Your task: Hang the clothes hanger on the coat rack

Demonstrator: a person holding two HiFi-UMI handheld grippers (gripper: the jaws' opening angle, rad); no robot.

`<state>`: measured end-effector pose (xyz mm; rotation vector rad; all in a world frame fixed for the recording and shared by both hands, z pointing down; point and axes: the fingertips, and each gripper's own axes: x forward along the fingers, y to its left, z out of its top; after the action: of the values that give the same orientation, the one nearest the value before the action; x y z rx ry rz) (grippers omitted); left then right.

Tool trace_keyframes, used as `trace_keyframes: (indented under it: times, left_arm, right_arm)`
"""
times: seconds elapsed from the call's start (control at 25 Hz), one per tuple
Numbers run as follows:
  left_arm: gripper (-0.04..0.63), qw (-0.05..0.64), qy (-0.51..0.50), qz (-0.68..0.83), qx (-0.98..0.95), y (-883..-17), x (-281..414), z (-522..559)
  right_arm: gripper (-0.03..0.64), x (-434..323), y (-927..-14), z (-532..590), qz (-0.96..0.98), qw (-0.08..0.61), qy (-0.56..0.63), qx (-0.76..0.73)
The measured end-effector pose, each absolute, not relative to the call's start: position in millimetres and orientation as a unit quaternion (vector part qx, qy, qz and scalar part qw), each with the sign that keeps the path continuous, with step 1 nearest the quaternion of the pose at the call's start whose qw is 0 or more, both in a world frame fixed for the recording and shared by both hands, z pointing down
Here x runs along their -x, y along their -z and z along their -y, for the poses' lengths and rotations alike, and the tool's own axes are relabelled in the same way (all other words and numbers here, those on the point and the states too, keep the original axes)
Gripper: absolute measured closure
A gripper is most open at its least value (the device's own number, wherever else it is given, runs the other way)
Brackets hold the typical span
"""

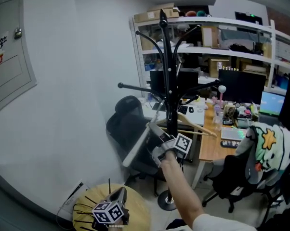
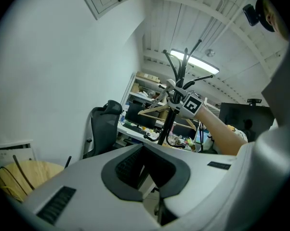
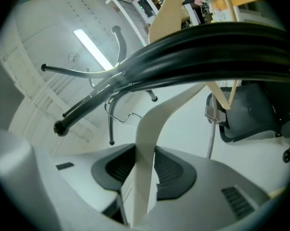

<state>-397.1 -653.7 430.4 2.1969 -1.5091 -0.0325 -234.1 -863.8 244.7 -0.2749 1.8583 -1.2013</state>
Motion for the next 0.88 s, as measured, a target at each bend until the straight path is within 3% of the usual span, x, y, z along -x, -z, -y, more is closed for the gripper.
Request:
trace_keyframes:
  times: [0.88]
  left_arm:
    - [0.597,0.251,-0.001,0.549,-0.797,-448,366,663]
  right_arm:
    - [0.48,209,-278,868,-0.753,0.422,0.502,0.043]
